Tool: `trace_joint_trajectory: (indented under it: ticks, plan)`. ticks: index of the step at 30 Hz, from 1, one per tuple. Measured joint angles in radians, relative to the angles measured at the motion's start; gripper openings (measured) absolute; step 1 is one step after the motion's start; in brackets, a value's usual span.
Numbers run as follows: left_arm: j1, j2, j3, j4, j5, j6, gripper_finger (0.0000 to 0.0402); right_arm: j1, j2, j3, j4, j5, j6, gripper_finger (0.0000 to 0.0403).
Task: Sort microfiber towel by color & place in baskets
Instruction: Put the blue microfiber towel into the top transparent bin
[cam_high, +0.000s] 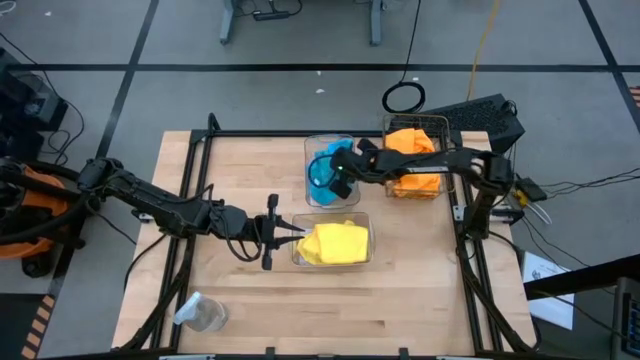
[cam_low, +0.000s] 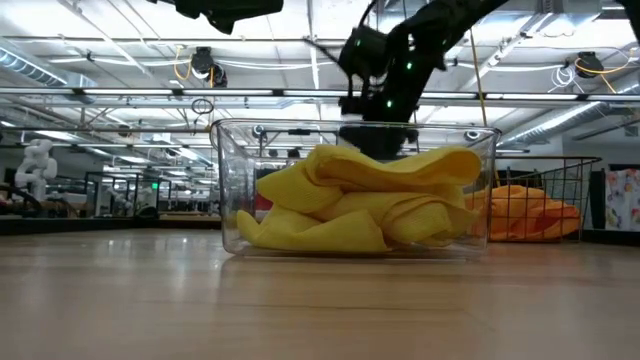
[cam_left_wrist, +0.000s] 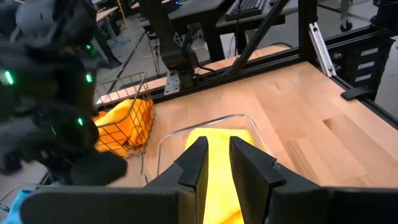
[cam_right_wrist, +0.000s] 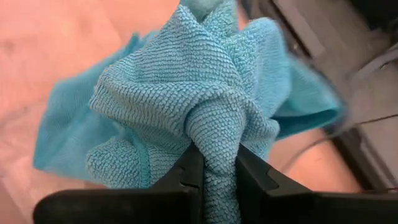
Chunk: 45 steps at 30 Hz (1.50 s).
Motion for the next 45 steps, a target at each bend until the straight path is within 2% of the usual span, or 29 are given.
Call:
trace_joint_trajectory:
  ticks: [10, 14, 23, 30, 33, 35, 39, 41, 45]
  plan:
    - [0.000, 0.000, 0.000, 0.001, -0.001, -0.001, 0.0073, -0.004, 0.091, 0.000, 0.008, -0.052, 0.010, 0.0074]
    - [0.000, 0.000, 0.000, 0.002, -0.001, -0.001, 0.0073, 0.001, 0.083, 0.012, -0.026, -0.067, 0.001, 0.0104]
    - [-0.001, 0.000, 0.000, 0.001, 0.000, -0.002, 0.0073, 0.046, 0.034, 0.146, -0.199, -0.077, -0.035, 0.0180]
    - [-0.001, 0.000, 0.000, 0.001, 0.002, -0.016, 0.0073, 0.074, 0.034, 0.160, -0.199, -0.074, -0.077, 0.0198]
    - [-0.001, 0.000, 0.000, 0.001, 0.002, -0.026, 0.0073, 0.072, 0.019, 0.159, -0.217, -0.070, -0.115, 0.0184]
    - [-0.001, 0.000, 0.000, 0.001, 0.002, -0.024, 0.0073, 0.062, 0.013, 0.159, -0.199, -0.071, -0.154, 0.0158]
    - [-0.001, 0.000, 0.000, 0.002, 0.005, -0.024, 0.0073, 0.031, 0.023, 0.159, -0.178, -0.085, -0.252, 0.0060]
    - [-0.001, 0.000, 0.000, 0.002, 0.005, -0.024, 0.0073, 0.009, 0.045, 0.160, -0.138, -0.127, -0.264, 0.0017]
    - [-0.001, 0.000, 0.000, 0.002, 0.005, -0.025, 0.0073, -0.037, 0.122, 0.153, -0.085, -0.158, -0.258, 0.0015]
